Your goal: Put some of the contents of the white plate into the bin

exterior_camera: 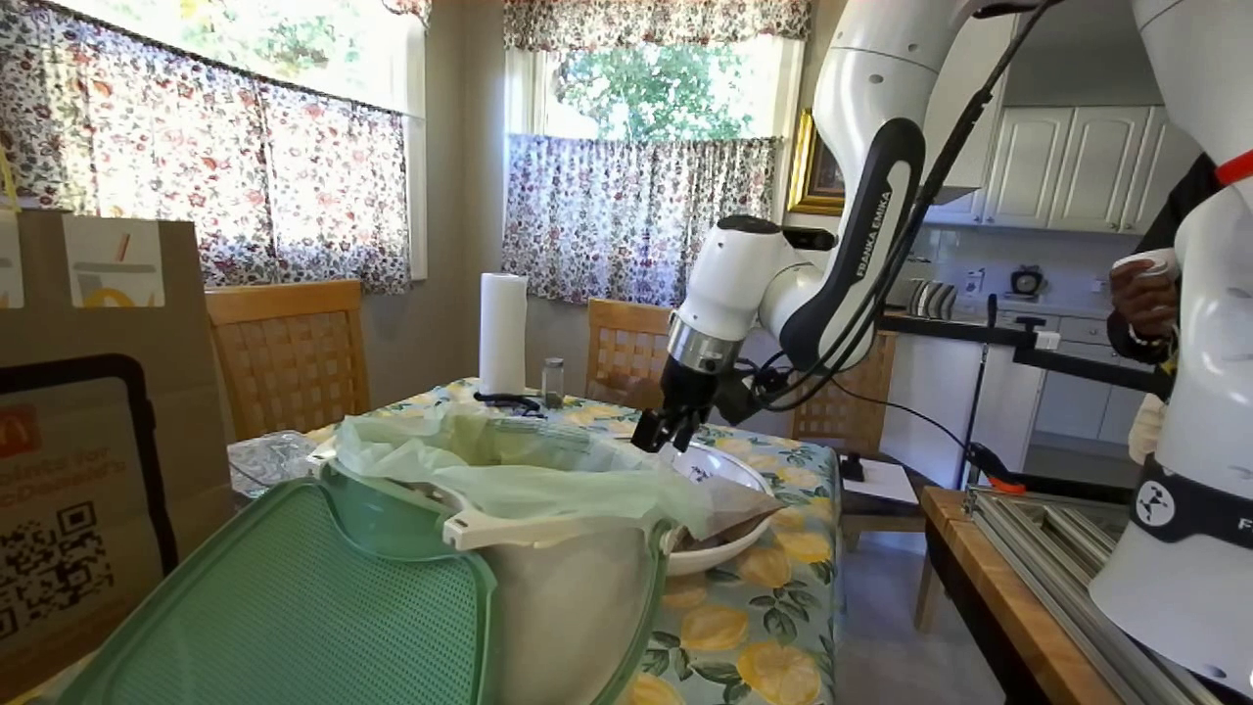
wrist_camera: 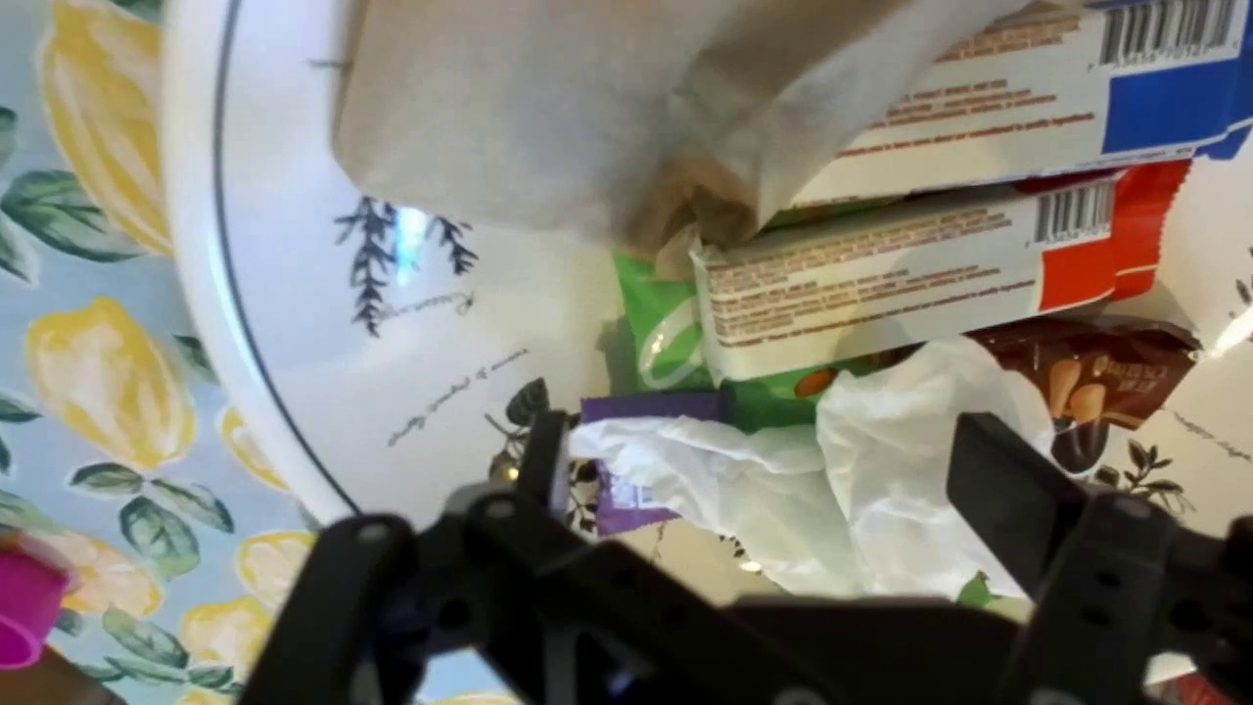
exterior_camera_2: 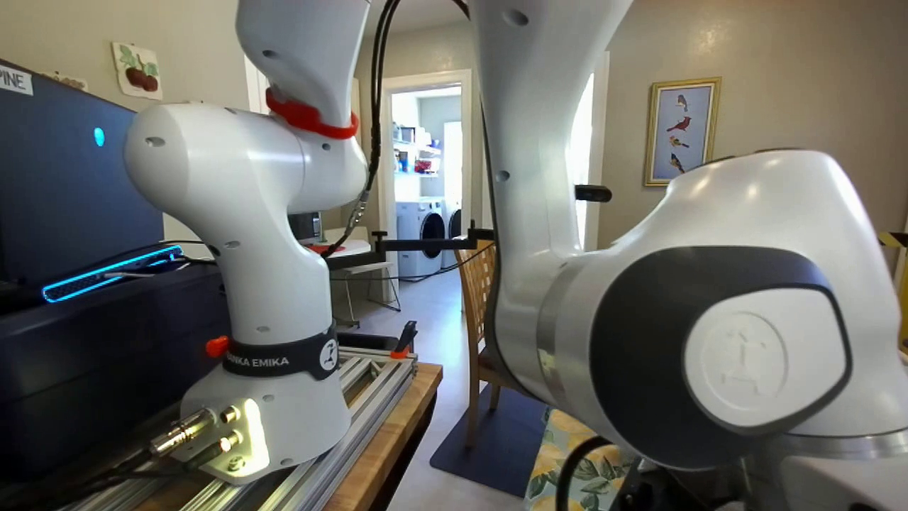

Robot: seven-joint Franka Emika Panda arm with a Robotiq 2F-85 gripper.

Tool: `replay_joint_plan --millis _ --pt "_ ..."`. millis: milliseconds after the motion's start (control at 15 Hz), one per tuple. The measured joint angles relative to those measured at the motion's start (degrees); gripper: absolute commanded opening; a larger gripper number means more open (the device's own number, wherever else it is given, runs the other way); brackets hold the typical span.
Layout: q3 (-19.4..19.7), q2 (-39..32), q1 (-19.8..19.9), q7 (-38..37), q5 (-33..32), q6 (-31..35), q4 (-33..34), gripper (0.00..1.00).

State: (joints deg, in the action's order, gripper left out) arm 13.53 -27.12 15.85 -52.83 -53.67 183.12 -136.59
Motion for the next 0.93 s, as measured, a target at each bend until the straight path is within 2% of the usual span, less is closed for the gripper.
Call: replay_joint_plan --millis 133,200,267,333,800,933 --pt "-2.1 -2.5 0.8 0.5 0.1 0.5 2.2 1.00" --pt "-2.9 -3.4 1.0 0.6 0.1 0.6 3.2 0.75" --pt "-3.6 -4.1 1.0 0.8 0.1 0.6 4.2 0.74" --pt "-4.2 -4.6 1.0 1.1 0.1 0.6 5.1 0.68" --pt "-6.6 -6.2 1.5 1.6 0.1 -0.3 9.0 0.11" --pt "-8.1 -6.4 2.6 1.6 0.4 -1.5 9.2 0.00"
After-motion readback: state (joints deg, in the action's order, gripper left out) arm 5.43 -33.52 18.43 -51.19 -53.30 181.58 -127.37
